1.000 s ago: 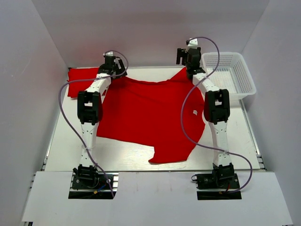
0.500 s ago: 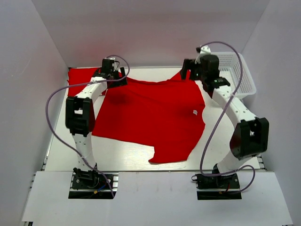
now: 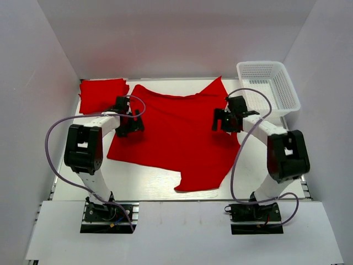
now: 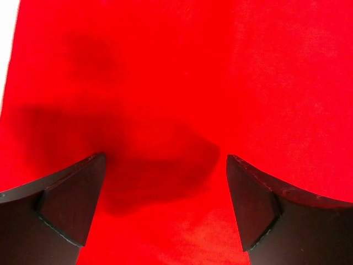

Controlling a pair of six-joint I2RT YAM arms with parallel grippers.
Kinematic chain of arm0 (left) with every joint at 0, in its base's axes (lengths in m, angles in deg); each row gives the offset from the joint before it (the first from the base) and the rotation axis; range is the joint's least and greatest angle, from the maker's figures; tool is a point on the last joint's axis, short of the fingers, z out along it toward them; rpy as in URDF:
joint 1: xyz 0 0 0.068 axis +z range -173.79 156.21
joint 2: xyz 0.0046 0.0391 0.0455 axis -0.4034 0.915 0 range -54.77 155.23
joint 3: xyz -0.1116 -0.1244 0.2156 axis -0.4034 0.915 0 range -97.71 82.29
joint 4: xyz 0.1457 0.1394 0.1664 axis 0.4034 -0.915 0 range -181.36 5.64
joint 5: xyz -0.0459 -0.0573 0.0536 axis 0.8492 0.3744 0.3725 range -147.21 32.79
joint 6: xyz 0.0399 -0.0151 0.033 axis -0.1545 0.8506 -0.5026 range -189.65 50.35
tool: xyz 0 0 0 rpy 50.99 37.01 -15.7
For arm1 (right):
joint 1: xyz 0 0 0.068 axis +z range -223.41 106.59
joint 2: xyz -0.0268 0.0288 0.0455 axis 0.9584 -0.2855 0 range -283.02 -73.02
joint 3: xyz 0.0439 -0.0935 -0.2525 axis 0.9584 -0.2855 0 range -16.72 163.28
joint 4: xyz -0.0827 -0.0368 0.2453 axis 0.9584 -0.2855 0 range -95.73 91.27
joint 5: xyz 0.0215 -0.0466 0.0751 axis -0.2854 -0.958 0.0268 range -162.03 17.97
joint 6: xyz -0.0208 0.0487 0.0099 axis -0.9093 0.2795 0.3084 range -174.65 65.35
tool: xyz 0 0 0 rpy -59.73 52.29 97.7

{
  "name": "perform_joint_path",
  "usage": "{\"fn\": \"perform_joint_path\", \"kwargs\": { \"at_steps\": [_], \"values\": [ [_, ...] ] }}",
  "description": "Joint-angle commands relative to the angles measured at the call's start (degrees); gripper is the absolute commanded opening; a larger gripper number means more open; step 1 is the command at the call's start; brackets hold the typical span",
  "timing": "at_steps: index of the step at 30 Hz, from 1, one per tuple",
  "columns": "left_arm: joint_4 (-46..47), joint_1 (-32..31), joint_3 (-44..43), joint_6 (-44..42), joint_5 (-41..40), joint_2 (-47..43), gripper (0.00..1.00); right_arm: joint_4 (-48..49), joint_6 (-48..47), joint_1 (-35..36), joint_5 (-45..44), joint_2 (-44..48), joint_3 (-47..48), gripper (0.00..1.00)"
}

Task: Fold and stack the t-shirts
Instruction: Flatten out the tshirt

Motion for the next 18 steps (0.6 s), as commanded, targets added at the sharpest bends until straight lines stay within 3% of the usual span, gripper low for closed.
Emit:
{"fn": "perform_joint_path", "kwargs": {
  "at_steps": [1, 8, 18],
  "values": [
    [2.2, 0.3, -0.1, 2.3, 2.7, 1.0, 1.00, 2.1, 1.6, -0.5, -1.3, -6.0, 4.5, 0.90],
    [-0.9, 0.3, -2.5, 5.3, 2.9, 5.7, 1.00, -3.1, 2.3, -1.5, -8.5, -18.3, 14.9, 0.90],
    [-6.8, -0.3, -3.7, 11.6, 6.8, 6.8, 1.00, -14.5, 3.3, -5.4, -12.7, -35.7, 40.3, 0.90]
  ]
}}
